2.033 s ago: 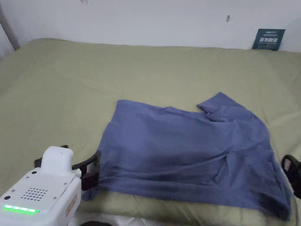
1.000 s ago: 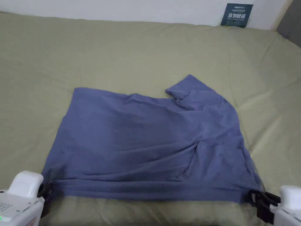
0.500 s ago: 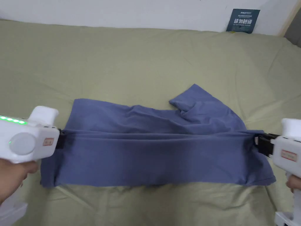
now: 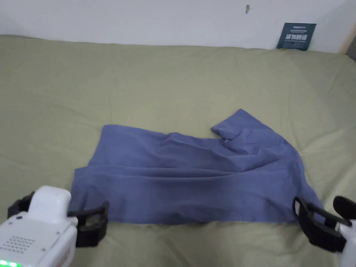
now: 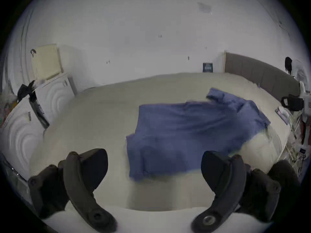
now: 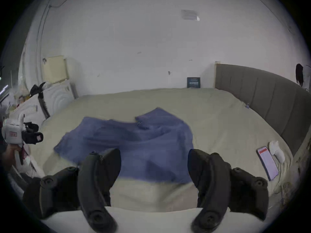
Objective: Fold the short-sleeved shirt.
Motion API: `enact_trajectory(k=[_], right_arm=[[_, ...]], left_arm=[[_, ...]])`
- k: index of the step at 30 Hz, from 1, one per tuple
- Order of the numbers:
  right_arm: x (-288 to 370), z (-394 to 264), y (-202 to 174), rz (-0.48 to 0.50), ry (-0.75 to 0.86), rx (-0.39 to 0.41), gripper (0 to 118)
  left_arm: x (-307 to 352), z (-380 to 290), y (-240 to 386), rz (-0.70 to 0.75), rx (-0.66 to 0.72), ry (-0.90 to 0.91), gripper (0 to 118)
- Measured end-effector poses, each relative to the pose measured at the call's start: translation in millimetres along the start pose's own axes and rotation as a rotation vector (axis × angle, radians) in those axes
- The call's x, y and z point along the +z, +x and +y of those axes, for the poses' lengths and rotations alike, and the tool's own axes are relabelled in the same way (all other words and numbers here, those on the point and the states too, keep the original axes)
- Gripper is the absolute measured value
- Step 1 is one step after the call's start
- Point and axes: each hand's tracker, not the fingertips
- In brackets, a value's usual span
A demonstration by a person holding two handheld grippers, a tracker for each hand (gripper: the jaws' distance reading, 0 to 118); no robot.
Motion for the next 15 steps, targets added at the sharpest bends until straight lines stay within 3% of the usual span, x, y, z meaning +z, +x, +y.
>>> enact_trajectory(k=[2, 3, 4, 6, 9, 10, 12, 15], right_arm=[[17.5, -14.4, -12.2, -0.015, -0.016, 0.037, 53], [21.3, -19.5, -16.7, -0.052, -0.033, 0.064, 5], [27.1, -23.0, -16.8, -0.029, -0.033, 0.038, 1], [31.7, -28.7, -17.1, 0.010, -0.099, 0.013, 1], [35.4, -37.7, -14.9, -0.028, -0.092, 0.012, 1], [35.1, -38.3, -10.9, -0.038, -0.106, -0.010, 1], [33.3, -42.4, -6.3, -0.059, -0.115, -0.021, 1], [25.9, -44.1, 7.2, -0.105, -0.149, -0.008, 1]], left_arm=[[9.5, -23.8, -1.5, 0.037, -0.017, -0.102, 97], [7.1, -31.3, -2.0, 0.051, -0.017, -0.141, 62], [0.2, -39.2, -3.4, 0.077, -0.024, -0.195, 0], [-14.0, -59.1, -16.7, 0.022, -0.004, -0.215, 0], [-36.7, -50.1, -28.1, 0.048, 0.049, -0.211, 0], [-47.7, -45.8, -32.1, 0.057, 0.060, -0.208, 30], [-77.0, -40.2, -39.8, 0.056, 0.079, -0.221, 115], [-108.1, -26.4, -34.4, 0.107, 0.058, -0.203, 114]])
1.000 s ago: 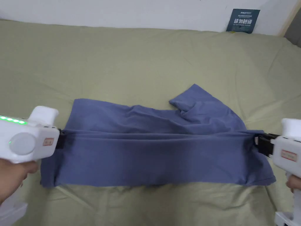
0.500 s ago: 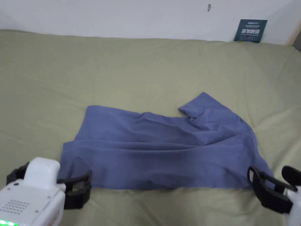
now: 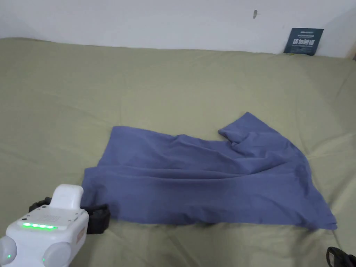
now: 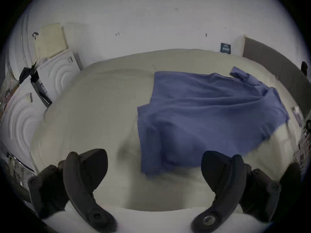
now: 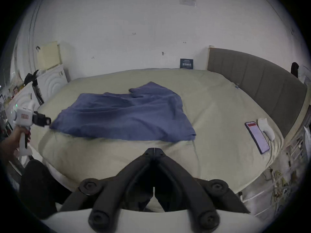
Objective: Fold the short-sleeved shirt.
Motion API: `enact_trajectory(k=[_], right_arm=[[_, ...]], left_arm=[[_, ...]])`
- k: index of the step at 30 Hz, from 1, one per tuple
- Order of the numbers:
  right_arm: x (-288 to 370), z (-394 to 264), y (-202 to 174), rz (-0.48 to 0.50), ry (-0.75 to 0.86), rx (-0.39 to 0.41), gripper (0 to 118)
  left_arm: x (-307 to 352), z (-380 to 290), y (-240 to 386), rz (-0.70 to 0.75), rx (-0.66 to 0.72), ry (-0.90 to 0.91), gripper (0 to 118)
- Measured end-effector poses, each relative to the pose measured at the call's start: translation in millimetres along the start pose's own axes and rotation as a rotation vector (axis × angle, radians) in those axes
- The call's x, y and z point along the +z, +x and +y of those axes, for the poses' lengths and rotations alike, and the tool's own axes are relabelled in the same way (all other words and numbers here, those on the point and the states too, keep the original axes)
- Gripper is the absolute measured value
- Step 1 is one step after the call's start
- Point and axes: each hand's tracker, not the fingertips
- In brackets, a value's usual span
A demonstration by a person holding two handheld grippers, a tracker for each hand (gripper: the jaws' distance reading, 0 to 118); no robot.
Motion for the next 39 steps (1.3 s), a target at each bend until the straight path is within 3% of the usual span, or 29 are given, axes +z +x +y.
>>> enact_trajectory(k=[2, 3, 4, 5, 6, 7, 9, 10, 13, 15, 16, 17, 18, 19, 21, 25, 31, 37, 38, 39], right_arm=[[-11.2, 2.6, 12.0, -0.042, -0.026, 0.026, 1], [-18.2, 5.1, 18.3, -0.055, -0.035, 0.032, 1], [-27.3, 6.4, 24.0, -0.069, -0.044, 0.033, 1], [-37.6, 10.3, 30.7, -0.088, -0.058, 0.029, 1], [-46.8, 14.2, 36.2, -0.104, -0.067, 0.028, 1], [-57.9, 18.7, 42.3, -0.117, -0.060, 0.025, 12], [-83.3, 29.6, 51.7, -0.115, -0.068, 0.019, 76], [-101.5, 34.0, 56.4, -0.084, -0.119, -0.007, 92], [-146.5, 39.5, 63.6, -0.092, -0.154, 0.011, 91], [-172.6, 38.5, 64.2, -0.111, -0.256, 0.032, 80], [-181.3, 35.0, 65.1, -0.091, -0.342, 0.043, 68], [-180.6, 31.3, 67.2, -0.028, -0.304, 0.032, 52], [-173.7, 32.0, 64.3, -0.007, -0.278, 0.014, 9], [-164.0, 39.2, 59.5, -0.053, -0.266, 0.035, 9], [-137.9, 51.6, 64.2, 0.026, -0.197, -0.044, 9], [-72.2, 75.2, 66.2, 0.050, -0.123, -0.047, 9], [-7.5, 32.1, 58.7, 0.043, -0.174, 0.031, 9], [-19.5, -31.4, 67.5, 0.036, -0.290, -0.102, 10], [-20.6, -32.4, 65.9, 0.034, -0.274, -0.116, 16], [-19.0, -29.2, 64.4, 0.034, -0.252, -0.133, 42]], left_arm=[[10.0, 30.6, 4.9, 0.023, -0.009, -0.040, 109], [6.2, 36.2, 6.4, 0.025, -0.004, -0.055, 98], [0.9, 40.6, 9.4, 0.041, -0.009, -0.095, 55], [-2.8, 42.7, 13.5, 0.023, -0.021, -0.104, 0], [-11.6, 31.1, 18.4, -0.042, -0.034, -0.120, 0], [-10.6, 29.1, 31.7, -0.001, -0.078, -0.114, 0], [-0.1, 32.5, 48.0, 0.042, -0.209, -0.099, 0], [-12.6, 24.4, 36.6, -0.002, -0.174, -0.102, 0], [-16.7, 24.5, 23.3, -0.012, -0.122, -0.104, 0], [-16.2, 25.4, 20.6, -0.008, -0.103, -0.104, 0], [-15.4, 26.5, 18.8, -0.014, -0.095, -0.107, 0], [-12.0, 27.4, 17.7, -0.010, -0.097, -0.097, 0], [-10.0, 29.0, 16.1, -0.009, -0.102, -0.086, 0], [-6.1, 32.8, 14.7, -0.009, -0.105, -0.087, 0], [7.2, 38.6, 10.5, -0.010, -0.117, -0.066, 0], [59.9, 51.8, -1.1, -0.046, -0.108, 0.011, 0], [123.5, 19.9, -23.9, -0.094, -0.097, 0.011, 0], [99.2, -44.5, -37.8, -0.160, 0.032, -0.122, 0], [92.6, -47.9, -40.8, -0.143, 0.032, -0.102, 4], [94.5, -45.6, -42.5, -0.142, 0.038, -0.066, 27]])
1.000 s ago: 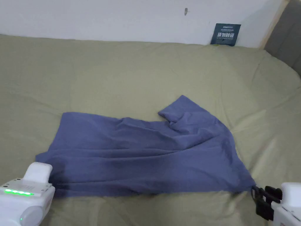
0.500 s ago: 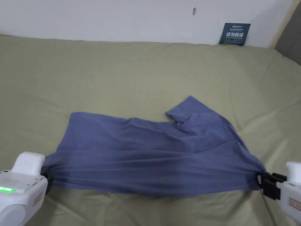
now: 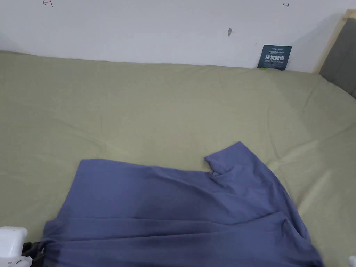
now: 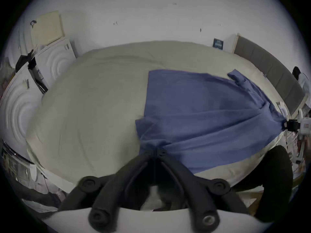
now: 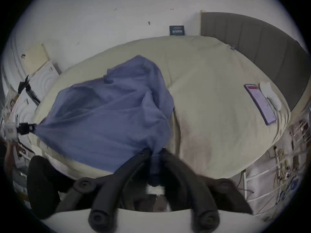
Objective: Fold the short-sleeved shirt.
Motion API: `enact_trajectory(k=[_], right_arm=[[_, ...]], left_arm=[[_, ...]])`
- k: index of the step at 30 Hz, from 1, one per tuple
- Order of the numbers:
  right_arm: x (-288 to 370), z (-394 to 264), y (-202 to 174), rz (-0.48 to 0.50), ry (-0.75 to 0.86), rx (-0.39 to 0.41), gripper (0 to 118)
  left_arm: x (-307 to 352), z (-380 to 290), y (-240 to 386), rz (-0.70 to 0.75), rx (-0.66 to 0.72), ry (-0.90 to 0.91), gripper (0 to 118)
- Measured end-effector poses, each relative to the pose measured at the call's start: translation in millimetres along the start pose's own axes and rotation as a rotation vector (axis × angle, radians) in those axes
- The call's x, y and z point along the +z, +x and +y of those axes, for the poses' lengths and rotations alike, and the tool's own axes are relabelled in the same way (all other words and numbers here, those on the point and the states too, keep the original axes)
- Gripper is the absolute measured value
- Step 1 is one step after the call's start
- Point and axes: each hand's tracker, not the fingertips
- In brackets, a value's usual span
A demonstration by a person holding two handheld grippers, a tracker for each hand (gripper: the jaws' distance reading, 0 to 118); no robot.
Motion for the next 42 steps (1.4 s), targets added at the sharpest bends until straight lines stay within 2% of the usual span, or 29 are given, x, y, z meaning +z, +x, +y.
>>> enact_trajectory(k=[1, 2, 4, 8, 9, 10, 11, 12, 13, 15, 19, 20, 21, 22, 23, 25, 27, 29, 30, 31, 32, 33, 34, 35, 37, 39, 40, 41, 42], right_arm=[[5.7, 7.6, -1.7, -0.039, 0.051, -0.006, 84], [15.6, 14.7, -6.3, 0.007, 0.121, -0.008, 94], [37.3, 28.6, -21.5, 0.042, 0.280, -0.002, 94], [57.9, 51.7, -71.3, 0.079, 0.532, 0.122, 93], [54.9, 58.0, -82.5, 0.089, 0.520, 0.138, 92], [50.7, 64.0, -93.2, 0.100, 0.510, 0.145, 88], [45.2, 67.7, -102.9, 0.098, 0.514, 0.150, 69], [36.6, 70.9, -111.0, 0.074, 0.518, 0.171, 29], [27.2, 73.3, -117.7, 0.031, 0.530, 0.197, 2], [10.4, 82.8, -123.1, 0.091, 0.459, 0.202, 2], [-11.9, 90.4, -123.7, 0.087, 0.429, 0.182, 2], [-18.3, 92.8, -121.1, 0.080, 0.411, 0.179, 2], [-18.8, 94.9, -117.5, 0.079, 0.402, 0.172, 2], [-24.1, 97.8, -113.2, 0.064, 0.381, 0.166, 2], [-29.6, 101.0, -108.4, 0.045, 0.366, 0.162, 2], [-36.5, 109.3, -96.8, 0.020, 0.340, 0.140, 2], [-47.8, 120.8, -85.1, -0.019, 0.300, 0.129, 2], [-63.4, 140.4, -71.7, -0.061, 0.274, 0.126, 2], [-75.2, 152.1, -66.0, -0.090, 0.242, 0.132, 3], [-90.0, 164.9, -58.7, -0.105, 0.218, 0.134, 6], [-108.3, 178.2, -51.1, -0.116, 0.189, 0.133, 17], [-127.0, 191.8, -44.5, -0.104, 0.149, 0.125, 46], [-152.0, 205.4, -36.7, -0.101, 0.092, 0.119, 83], [-179.7, 215.5, -31.3, -0.078, -0.009, 0.119, 91], [-219.1, 227.2, -23.5, -0.123, -0.056, 0.167, 91], [-250.2, 230.9, -20.7, -0.165, -0.197, 0.185, 91], [-259.1, 231.8, -19.4, -0.167, -0.294, 0.164, 89], [-250.9, 232.8, -18.6, -0.141, -0.223, 0.115, 88], [-240.2, 240.3, -18.9, -0.131, -0.200, 0.102, 81]], left_arm=[[6.7, 5.1, -1.0, 0.008, 0.011, 0.037, 86], [15.3, 11.3, -1.3, 0.037, 0.022, 0.075, 117], [32.9, 19.6, -0.7, 0.038, 0.032, 0.225, 118], [43.5, 43.0, 28.5, 0.031, 0.035, 0.388, 118], [39.5, 47.1, 33.5, 0.028, 0.033, 0.400, 117], [30.3, 52.3, 40.3, 0.045, 0.018, 0.383, 106], [27.8, 62.4, 45.8, 0.062, -0.008, 0.373, 81], [17.4, 68.4, 49.8, 0.078, -0.040, 0.348, 41], [0.7, 75.4, 52.6, 0.107, -0.049, 0.317, 0], [-23.2, 93.7, 50.1, 0.062, -0.047, 0.267, 0], [-102.4, 145.2, 39.8, 0.066, -0.058, 0.130, 0], [-124.1, 158.6, 37.8, 0.076, -0.063, 0.089, 18], [-141.9, 168.4, 37.7, 0.101, -0.088, 0.061, 60], [-165.4, 179.2, 37.1, 0.105, -0.117, 0.013, 113], [-181.8, 188.2, 39.8, 0.115, -0.139, -0.039, 118], [-206.0, 198.0, 44.2, 0.186, -0.163, -0.010, 115], [-225.7, 205.2, 45.8, 0.174, -0.154, -0.064, 111], [-233.6, 205.0, 50.9, 0.175, -0.168, -0.104, 74], [-231.2, 203.7, 52.2, 0.088, -0.172, -0.115, 49], [-226.6, 205.4, 51.6, 0.025, -0.136, -0.097, 10], [-216.8, 204.6, 58.0, 0.021, -0.143, -0.063, 2], [-210.9, 202.7, 66.1, 0.056, -0.188, -0.051, 1], [-204.6, 199.0, 74.4, 0.115, -0.248, -0.035, 2], [-200.5, 199.7, 73.5, 0.086, -0.241, -0.032, 1], [-186.8, 198.8, 72.1, 0.052, -0.190, -0.020, 2], [-178.5, 200.3, 65.1, 0.064, -0.171, -0.003, 2], [-174.3, 201.1, 61.1, 0.057, -0.160, -0.002, 1], [-168.8, 201.0, 58.6, 0.054, -0.148, -0.001, 2], [-162.9, 200.2, 56.1, 0.055, -0.142, 0.004, 1]])
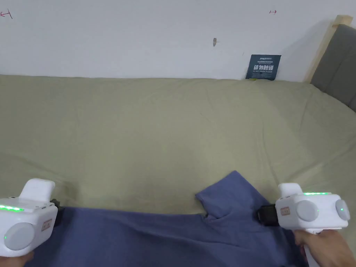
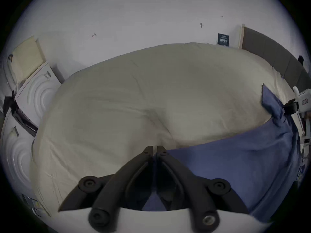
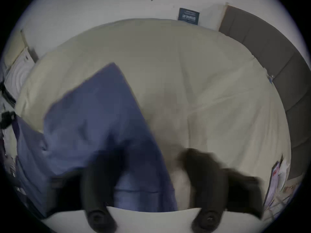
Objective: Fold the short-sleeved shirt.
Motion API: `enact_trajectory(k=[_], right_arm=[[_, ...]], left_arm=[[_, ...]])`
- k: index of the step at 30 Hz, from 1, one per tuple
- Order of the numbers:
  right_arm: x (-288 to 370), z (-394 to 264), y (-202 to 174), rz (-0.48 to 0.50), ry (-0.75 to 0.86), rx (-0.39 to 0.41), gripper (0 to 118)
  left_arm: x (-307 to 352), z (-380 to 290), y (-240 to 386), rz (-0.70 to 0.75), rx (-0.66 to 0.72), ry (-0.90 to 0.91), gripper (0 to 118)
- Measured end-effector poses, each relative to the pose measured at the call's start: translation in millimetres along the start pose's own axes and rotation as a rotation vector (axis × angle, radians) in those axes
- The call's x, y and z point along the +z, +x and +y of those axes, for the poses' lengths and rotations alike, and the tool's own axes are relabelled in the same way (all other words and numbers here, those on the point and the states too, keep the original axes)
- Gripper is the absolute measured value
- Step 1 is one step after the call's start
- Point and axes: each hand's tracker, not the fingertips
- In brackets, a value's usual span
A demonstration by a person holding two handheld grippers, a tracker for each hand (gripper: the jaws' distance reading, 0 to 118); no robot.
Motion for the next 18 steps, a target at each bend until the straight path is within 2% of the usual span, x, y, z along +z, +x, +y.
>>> enact_trajectory(k=[1, 2, 3, 4, 5, 7, 11, 15, 18], right_arm=[[18.4, 1.3, -0.5, 0.036, 0.068, 0.015, 15], [41.8, 4.1, 0.5, -0.004, 0.133, 0.116, 0], [68.9, -5.9, -2.8, 0.002, 0.161, 0.088, 0], [94.1, -8.3, -2.6, 0.062, 0.179, 0.101, 0], [121.8, -13.8, -2.0, 0.076, 0.217, 0.111, 0], [159.1, -40.1, -8.2, 0.064, 0.334, 0.143, 0], [233.2, -113.3, -5.9, 0.108, 0.432, 0.162, 0], [257.4, -196.0, -5.1, 0.101, 0.427, 0.178, 0], [237.4, -252.6, -2.8, 0.074, 0.343, 0.130, 0]], left_arm=[[3.1, 0.6, -4.9, -0.008, 0.018, 0.008, 2], [12.1, -0.3, -8.5, -0.021, 0.039, 0.028, 2], [20.8, -1.4, -10.6, -0.025, 0.046, 0.040, 2], [33.2, -2.7, -13.1, -0.033, 0.060, 0.056, 2], [45.3, -3.9, -18.1, -0.046, 0.079, 0.094, 2], [82.6, -10.3, -24.0, -0.073, 0.105, 0.163, 2], [172.8, -47.0, -35.2, -0.086, 0.099, 0.273, 2], [215.1, -104.6, -38.1, -0.093, 0.071, 0.253, 2], [217.0, -183.8, -27.8, -0.054, 0.027, 0.085, 2]])
